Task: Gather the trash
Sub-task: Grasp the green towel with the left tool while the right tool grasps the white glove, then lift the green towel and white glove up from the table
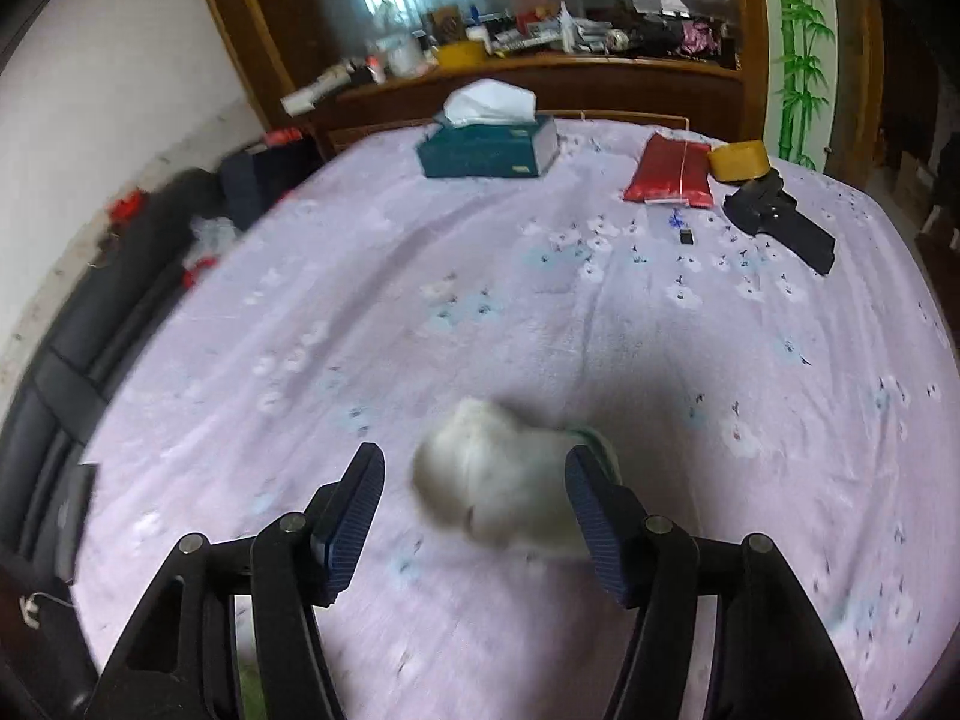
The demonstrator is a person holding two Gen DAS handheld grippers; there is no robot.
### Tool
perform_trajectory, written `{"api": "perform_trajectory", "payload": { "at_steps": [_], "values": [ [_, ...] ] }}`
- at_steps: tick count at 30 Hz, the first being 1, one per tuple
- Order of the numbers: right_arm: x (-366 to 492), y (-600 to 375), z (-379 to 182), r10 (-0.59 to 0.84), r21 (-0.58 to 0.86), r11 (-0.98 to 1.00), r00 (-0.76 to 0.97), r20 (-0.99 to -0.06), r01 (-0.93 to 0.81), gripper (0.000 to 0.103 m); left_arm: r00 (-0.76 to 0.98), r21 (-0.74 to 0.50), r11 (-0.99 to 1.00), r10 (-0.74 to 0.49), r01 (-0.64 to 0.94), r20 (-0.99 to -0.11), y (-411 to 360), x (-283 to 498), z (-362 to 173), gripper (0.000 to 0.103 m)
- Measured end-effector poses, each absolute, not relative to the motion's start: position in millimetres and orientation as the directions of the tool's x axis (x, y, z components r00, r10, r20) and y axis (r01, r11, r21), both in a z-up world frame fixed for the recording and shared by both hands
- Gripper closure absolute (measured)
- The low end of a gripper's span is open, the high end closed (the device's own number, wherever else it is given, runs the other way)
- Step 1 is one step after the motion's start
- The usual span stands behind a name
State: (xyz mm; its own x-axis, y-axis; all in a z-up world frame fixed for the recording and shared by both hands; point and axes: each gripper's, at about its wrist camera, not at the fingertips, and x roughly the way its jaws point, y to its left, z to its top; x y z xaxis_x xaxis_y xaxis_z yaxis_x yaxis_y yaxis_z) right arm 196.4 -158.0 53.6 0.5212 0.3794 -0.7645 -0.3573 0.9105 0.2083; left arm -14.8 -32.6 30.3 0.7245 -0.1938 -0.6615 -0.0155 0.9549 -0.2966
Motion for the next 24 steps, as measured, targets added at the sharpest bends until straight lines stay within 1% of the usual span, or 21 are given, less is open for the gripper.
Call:
{"api": "perform_trajectory", "payload": {
  "at_steps": [3,4,5,6,7,10,14,18,24],
  "values": [
    [208.1,-146.8,35.2,0.318,0.151,0.926,0.498,-0.807,-0.347,0.036,0.719,-0.304,0.953,-0.204,-0.011,-0.665,-33.0,-14.6,29.1,0.051],
    [208.7,-145.4,29.5,0.304,0.138,0.929,0.492,-0.816,-0.344,0.041,0.717,-0.304,0.952,-0.206,-0.010,-0.666,-33.2,-13.9,28.9,0.051],
    [207.5,-146.2,23.1,0.300,0.138,0.930,0.488,-0.820,-0.340,0.049,0.717,-0.304,0.953,-0.205,-0.010,-0.666,-33.3,-13.6,29.0,0.051],
    [205.3,-148.4,19.7,0.294,0.133,0.933,0.491,-0.820,-0.335,0.063,0.717,-0.303,0.953,-0.204,-0.011,-0.667,-33.6,-13.4,29.2,0.051],
    [202.8,-150.9,17.9,0.284,0.125,0.937,0.500,-0.818,-0.327,0.068,0.716,-0.302,0.953,-0.205,-0.009,-0.667,-34.0,-12.9,29.0,0.051],
    [190.3,-162.7,24.5,0.307,0.152,0.935,0.517,-0.799,-0.321,0.078,0.718,-0.288,0.957,-0.194,-0.010,-0.669,-35.7,-13.1,29.6,0.051],
    [153.2,-183.9,47.2,0.326,0.158,0.932,0.564,-0.759,-0.325,0.078,0.728,-0.259,0.966,-0.169,-0.012,-0.664,-41.6,-18.3,31.7,0.051],
    [98.0,-211.1,70.1,0.351,0.176,0.928,0.616,-0.705,-0.328,0.078,0.737,-0.225,0.974,-0.151,-0.001,-0.658,-52.6,-28.1,33.1,0.051],
    [6.9,-256.0,76.7,0.332,0.179,0.941,0.688,-0.645,-0.286,0.078,0.758,-0.158,0.987,-0.119,0.022,-0.641,-77.4,-47.4,34.8,0.051]
  ]
}}
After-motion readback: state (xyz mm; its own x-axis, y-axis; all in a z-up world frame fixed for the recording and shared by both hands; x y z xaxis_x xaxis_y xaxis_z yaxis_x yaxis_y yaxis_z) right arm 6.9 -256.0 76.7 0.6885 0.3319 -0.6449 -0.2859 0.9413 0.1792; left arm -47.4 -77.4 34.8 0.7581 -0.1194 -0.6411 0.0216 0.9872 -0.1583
